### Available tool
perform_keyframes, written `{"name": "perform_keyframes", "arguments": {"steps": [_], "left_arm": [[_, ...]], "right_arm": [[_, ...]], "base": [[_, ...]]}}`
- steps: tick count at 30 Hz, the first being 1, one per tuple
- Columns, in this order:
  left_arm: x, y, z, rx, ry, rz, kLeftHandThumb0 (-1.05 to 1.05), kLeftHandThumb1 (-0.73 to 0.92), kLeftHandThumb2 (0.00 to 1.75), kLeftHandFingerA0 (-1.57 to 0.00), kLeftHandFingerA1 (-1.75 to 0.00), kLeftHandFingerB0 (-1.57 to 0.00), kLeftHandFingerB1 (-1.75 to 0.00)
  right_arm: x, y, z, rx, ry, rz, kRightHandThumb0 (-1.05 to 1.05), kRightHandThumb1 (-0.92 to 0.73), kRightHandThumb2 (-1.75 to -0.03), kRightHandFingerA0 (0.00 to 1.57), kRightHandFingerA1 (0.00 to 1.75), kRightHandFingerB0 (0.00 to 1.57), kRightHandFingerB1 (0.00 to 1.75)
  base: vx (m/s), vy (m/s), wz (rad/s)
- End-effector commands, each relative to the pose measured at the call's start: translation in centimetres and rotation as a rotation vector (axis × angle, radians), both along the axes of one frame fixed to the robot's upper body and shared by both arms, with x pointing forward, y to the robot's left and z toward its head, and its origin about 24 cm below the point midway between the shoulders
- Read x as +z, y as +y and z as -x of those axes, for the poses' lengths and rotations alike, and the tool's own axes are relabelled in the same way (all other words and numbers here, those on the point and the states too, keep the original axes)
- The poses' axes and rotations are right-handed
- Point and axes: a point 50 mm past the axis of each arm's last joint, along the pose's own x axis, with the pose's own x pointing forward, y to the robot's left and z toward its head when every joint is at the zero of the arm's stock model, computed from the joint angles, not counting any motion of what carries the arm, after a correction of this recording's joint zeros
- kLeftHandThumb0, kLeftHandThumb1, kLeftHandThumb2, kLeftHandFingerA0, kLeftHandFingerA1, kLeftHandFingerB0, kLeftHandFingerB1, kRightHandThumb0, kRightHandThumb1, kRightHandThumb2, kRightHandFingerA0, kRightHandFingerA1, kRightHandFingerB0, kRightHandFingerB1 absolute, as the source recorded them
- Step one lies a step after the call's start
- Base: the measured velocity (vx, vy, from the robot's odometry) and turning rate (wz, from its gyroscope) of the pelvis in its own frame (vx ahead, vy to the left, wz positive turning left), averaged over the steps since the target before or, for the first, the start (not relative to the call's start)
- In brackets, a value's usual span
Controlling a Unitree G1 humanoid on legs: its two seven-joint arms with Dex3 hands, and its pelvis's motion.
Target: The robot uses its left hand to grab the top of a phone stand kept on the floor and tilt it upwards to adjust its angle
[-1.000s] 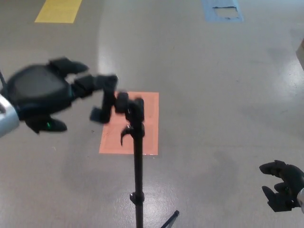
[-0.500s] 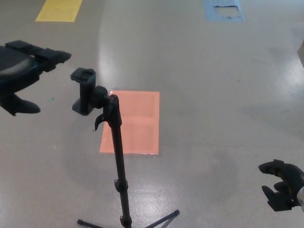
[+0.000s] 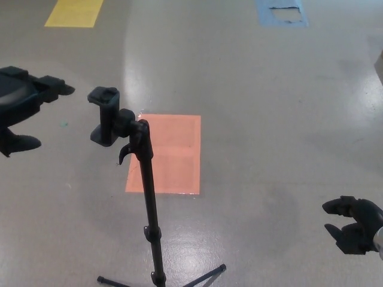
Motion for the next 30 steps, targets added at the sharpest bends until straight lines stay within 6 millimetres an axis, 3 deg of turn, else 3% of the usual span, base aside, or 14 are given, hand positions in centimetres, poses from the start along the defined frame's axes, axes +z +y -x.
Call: {"name": "perform_keyframes", "arguments": {"steps": [1, 9, 10, 12, 13, 14, 15, 18, 19, 24, 25, 27, 28, 30], "left_arm": [[-0.7, 0.9, 0.2, 0.057, -0.012, 0.0, -0.5, 0.58, 0.6, -0.17, -0.3, -0.06, -0.21], [-5.4, 4.2, 2.3, 0.327, -0.028, 0.362, -0.59, 0.64, 0.62, -0.23, -0.3, -0.1, -0.23], [-6.6, 4.8, 3.0, 0.393, -0.013, 0.421, -0.35, 0.44, 0.99, 0.0, -0.47, 0.0, -0.49], [-8.1, 5.5, 3.9, 0.475, 0.009, 0.486, -0.35, 0.44, 0.99, 0.0, -0.47, 0.0, -0.49], [-8.9, 5.7, 4.4, 0.499, 0.013, 0.506, -0.67, 0.68, 0.63, -0.24, -0.29, -0.11, -0.22], [-9.1, 5.8, 4.6, 0.506, 0.015, 0.512, -0.67, 0.68, 0.63, -0.24, -0.29, -0.11, -0.22], [-10.2, 6.0, 5.3, 0.547, 0.027, 0.548, -0.76, 0.63, 0.93, -0.18, -0.43, -0.07, -0.33], [-13.2, 6.7, 7.5, 0.68, 0.072, 0.66, -0.75, 0.79, 0.64, -0.26, -0.3, -0.13, -0.26], [-14.1, 6.8, 8.3, 0.723, 0.095, 0.697, -0.36, 0.48, 1.05, 0.0, -0.47, 0.0, -0.47], [-16.4, 7.1, 10.6, 0.806, 0.147, 0.761, -0.35, 0.51, 1.06, 0.0, -0.47, 0.0, -0.47], [-17.4, 7.2, 11.6, 0.843, 0.171, 0.783, -0.35, 0.51, 1.06, 0.0, -0.47, 0.0, -0.47], [-18.3, 7.3, 12.6, 0.889, 0.2, 0.809, -0.35, 0.52, 1.06, 0.0, -0.47, 0.0, -0.47], [-18.6, 7.4, 12.9, 0.906, 0.213, 0.818, -0.34, 0.53, 1.07, 0.0, -0.47, 0.0, -0.47], [-19.0, 7.5, 13.4, 0.928, 0.229, 0.831, -0.34, 0.53, 1.07, 0.0, -0.47, 0.0, -0.46]], "right_arm": [[0.2, -0.5, 0.0, -0.011, 0.011, 0.002, -0.44, -0.85, -0.68, 0.27, 0.34, 0.28, 0.33], [0.2, -0.5, 0.0, -0.003, 0.01, 0.0, -0.44, -0.85, -0.68, 0.27, 0.34, 0.28, 0.33], [0.1, -0.5, 0.1, -0.002, 0.015, 0.002, -0.44, -0.84, -0.68, 0.27, 0.34, 0.29, 0.34], [-0.1, -0.5, 0.3, 0.0, 0.02, 0.005, -0.44, -0.84, -0.68, 0.27, 0.34, 0.29, 0.34], [-0.4, -0.5, 0.5, 0.005, 0.025, 0.01, -0.44, -0.84, -0.67, 0.27, 0.34, 0.29, 0.34], [-0.5, -0.5, 0.6, 0.006, 0.027, 0.011, -0.44, -0.84, -0.67, 0.27, 0.34, 0.29, 0.34], [-0.7, -0.4, 0.8, 0.004, 0.034, 0.01, -0.44, -0.84, -0.67, 0.27, 0.34, 0.29, 0.33], [-1.5, -0.4, 1.5, -0.001, 0.058, 0.004, -0.45, -0.84, -0.68, 0.27, 0.35, 0.27, 0.32], [-1.8, -0.4, 1.7, -0.005, 0.065, 0.004, -0.45, -0.84, -0.68, 0.27, 0.34, 0.27, 0.32], [-2.6, -0.4, 2.6, -0.01, 0.088, 0.003, -0.45, -0.84, -0.69, 0.26, 0.34, 0.27, 0.33], [-3.0, -0.4, 3.0, -0.01, 0.1, 0.007, -0.24, -0.61, -1.1, 0.11, 0.51, 0.11, 0.5], [-3.4, -0.5, 3.4, -0.003, 0.111, 0.019, -0.24, -0.61, -1.1, 0.11, 0.51, 0.11, 0.5], [-3.5, -0.5, 3.5, 0.001, 0.113, 0.022, -0.46, -0.84, -0.68, 0.26, 0.34, 0.27, 0.33], [-3.7, -0.4, 3.7, 0.001, 0.116, 0.018, -0.45, -0.84, -0.68, 0.26, 0.35, 0.27, 0.33]], "base": [[0.0, 0.0, 0.0], [0.0, 0.0, 0.0], [0.0, 0.0, 0.0], [0.0, 0.0, 0.0], [0.0, 0.0, 0.0], [0.0, 0.0, 0.0], [0.0, 0.0, 0.0], [0.0, 0.0, 0.0], [0.0, 0.0, 0.0], [0.0, 0.0, 0.0], [0.0, 0.0, 0.0], [0.0, 0.0, 0.0], [0.0, 0.0, 0.0], [0.0, 0.0, 0.0]]}}
